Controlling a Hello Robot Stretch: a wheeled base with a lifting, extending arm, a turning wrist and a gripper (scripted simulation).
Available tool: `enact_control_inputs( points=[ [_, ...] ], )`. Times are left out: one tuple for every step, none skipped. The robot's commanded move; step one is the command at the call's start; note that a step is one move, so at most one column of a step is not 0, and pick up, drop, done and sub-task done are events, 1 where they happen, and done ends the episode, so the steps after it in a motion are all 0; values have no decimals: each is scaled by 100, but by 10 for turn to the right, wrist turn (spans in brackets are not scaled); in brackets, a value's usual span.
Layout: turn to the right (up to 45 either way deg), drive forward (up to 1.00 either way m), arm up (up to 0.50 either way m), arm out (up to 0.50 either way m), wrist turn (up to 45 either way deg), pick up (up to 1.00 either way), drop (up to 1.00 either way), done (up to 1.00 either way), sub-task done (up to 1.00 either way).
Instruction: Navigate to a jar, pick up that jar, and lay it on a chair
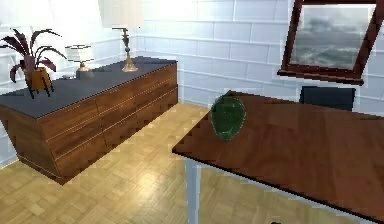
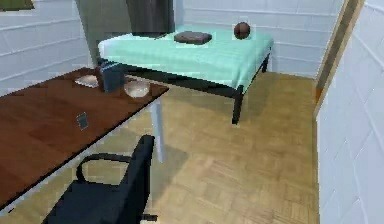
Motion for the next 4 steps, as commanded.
enact_control_inputs(
  points=[
    [0,15,0,0,0,0,0,0,0],
    [-450,0,0,0,0,0,0,0,0],
    [-300,0,0,0,0,0,0,0,0],
    [0,0,50,0,0,0,0,0,0]
  ],
)
